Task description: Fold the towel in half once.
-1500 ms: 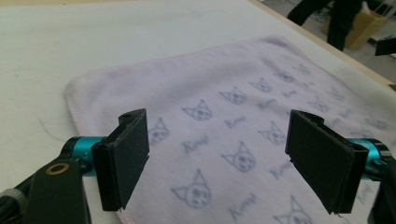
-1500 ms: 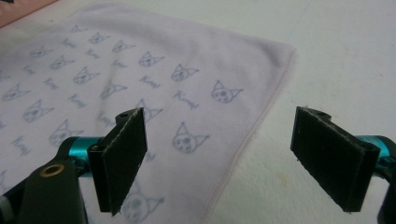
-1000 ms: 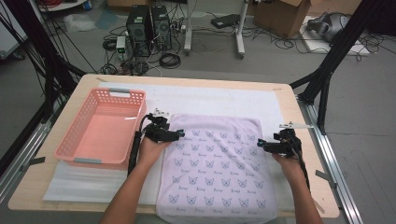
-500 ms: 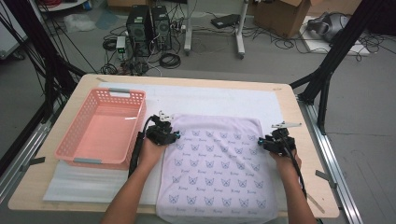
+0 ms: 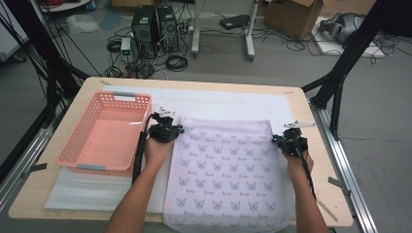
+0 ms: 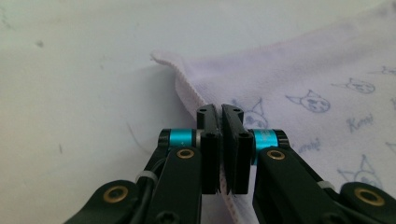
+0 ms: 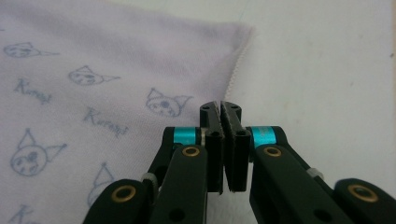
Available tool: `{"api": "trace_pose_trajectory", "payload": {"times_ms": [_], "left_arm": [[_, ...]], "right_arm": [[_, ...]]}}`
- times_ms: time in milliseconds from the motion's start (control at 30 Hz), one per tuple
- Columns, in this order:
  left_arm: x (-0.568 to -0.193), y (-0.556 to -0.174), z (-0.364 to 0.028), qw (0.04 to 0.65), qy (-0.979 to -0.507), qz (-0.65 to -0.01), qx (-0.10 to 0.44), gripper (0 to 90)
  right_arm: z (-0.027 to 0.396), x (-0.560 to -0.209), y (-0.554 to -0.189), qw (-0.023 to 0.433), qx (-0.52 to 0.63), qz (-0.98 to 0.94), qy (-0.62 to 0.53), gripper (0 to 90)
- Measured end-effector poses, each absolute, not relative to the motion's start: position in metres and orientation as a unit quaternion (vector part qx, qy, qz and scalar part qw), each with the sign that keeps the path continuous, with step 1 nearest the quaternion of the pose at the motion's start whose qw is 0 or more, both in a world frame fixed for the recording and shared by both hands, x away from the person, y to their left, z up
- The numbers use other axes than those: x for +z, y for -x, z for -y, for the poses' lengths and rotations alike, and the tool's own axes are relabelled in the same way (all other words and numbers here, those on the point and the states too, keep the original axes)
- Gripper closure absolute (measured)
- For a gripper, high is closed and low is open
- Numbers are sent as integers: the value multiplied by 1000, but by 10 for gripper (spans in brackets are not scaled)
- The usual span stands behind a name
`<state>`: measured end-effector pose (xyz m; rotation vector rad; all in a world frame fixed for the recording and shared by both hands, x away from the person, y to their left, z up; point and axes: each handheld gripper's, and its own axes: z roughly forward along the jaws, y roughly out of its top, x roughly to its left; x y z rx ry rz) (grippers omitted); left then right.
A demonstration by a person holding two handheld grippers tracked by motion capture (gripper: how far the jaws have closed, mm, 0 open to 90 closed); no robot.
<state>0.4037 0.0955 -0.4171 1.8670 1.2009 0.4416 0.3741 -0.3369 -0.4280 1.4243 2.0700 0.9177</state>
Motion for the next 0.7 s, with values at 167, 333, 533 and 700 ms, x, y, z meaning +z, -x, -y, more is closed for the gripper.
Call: {"api": "trace_pose_trajectory", "payload": {"times_ms": [167,333,533,700], "left_arm": [[-399,-417,-99,456,-713,-500,181,858],[-396,-415,-100,464,-719,-488,171,856],[-389,-397,-103,479,-722,-472,165,855],[-385,-378,-106,487,-725,-460,161,854]], "right_arm": [[340,-410,-385,244,369,-727,-525,883],[343,-401,-385,239,387,-722,-521,881],[347,-399,-373,225,402,-724,-514,881],[347,-392,-357,223,417,-722,-504,880]]}}
